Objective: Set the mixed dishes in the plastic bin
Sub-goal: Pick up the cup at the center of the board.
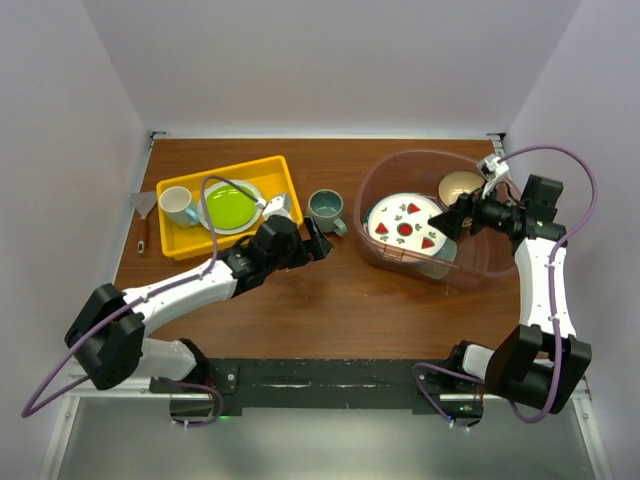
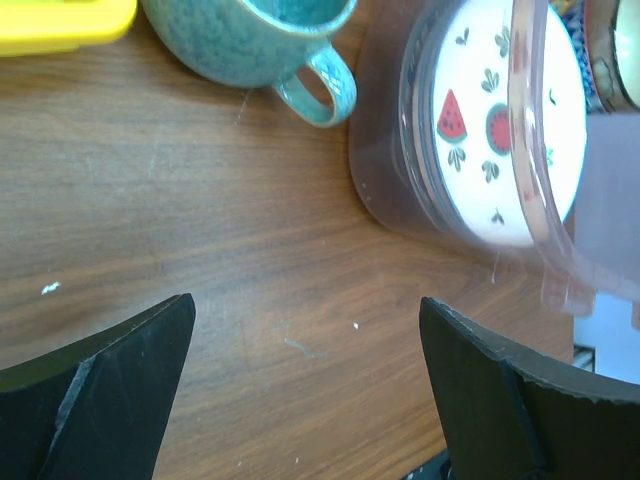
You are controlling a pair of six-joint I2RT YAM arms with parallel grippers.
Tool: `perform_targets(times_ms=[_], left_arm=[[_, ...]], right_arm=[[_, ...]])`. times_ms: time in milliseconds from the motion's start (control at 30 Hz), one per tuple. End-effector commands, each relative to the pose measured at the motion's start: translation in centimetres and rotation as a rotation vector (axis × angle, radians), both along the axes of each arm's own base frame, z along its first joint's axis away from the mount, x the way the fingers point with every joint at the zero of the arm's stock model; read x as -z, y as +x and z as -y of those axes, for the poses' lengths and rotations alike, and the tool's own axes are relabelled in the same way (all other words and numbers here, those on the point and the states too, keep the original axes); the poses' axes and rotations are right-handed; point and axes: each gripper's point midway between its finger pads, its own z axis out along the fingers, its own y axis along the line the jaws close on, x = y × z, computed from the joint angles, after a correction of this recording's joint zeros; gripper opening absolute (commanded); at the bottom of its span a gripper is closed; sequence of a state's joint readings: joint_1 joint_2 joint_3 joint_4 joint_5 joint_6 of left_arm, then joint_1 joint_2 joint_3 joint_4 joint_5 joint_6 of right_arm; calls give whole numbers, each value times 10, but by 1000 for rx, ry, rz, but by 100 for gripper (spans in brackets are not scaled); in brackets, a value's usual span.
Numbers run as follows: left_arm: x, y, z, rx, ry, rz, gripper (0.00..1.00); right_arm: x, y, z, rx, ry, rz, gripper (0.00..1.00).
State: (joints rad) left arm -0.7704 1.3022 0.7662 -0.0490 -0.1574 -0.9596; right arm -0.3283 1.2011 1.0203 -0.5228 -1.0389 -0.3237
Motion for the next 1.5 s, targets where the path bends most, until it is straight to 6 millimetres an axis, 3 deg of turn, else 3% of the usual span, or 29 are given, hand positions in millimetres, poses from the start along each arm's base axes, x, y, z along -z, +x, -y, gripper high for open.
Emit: perform_targets(times_ms=[0, 33, 100, 133, 200, 233, 267, 467, 600, 1000, 1167, 1467], left_arm=[[-7, 24, -4, -122, 28, -12, 98], [-14, 33, -5, -160, 40, 4, 98], [-2, 41, -8, -199, 92, -24, 97], [-12, 51, -6, -224, 91, -4, 97], [-3, 60, -5, -260, 112, -27, 96], [-11, 69, -2, -279, 100, -14, 95], [1, 73, -3, -293, 121, -40, 94], [18, 109, -2, -395, 134, -138, 88], [17, 127, 1, -446, 112, -154, 79], [51, 138, -3, -522, 212, -263, 63], [52, 139, -1, -524, 207, -267, 54], [32, 132, -8, -527, 170, -228, 12]], right_arm=[[-13, -3, -2, -21, -9, 54, 93], [-13, -3, -2, -21, -9, 55, 93], [-13, -3, -2, -22, -8, 55, 93], [-13, -4, -2, -22, -7, 54, 93], [-13, -4, -3, -24, -7, 54, 93], [-13, -3, -2, -24, -7, 56, 93], [-13, -4, -3, -25, -6, 56, 93], [-14, -4, -3, -27, -4, 55, 93], [-15, -5, -4, -29, -3, 59, 93], [-17, -6, -5, -36, -4, 66, 93], [-18, -7, -5, -38, -4, 69, 93], [-19, -7, -5, -37, -7, 71, 93]])
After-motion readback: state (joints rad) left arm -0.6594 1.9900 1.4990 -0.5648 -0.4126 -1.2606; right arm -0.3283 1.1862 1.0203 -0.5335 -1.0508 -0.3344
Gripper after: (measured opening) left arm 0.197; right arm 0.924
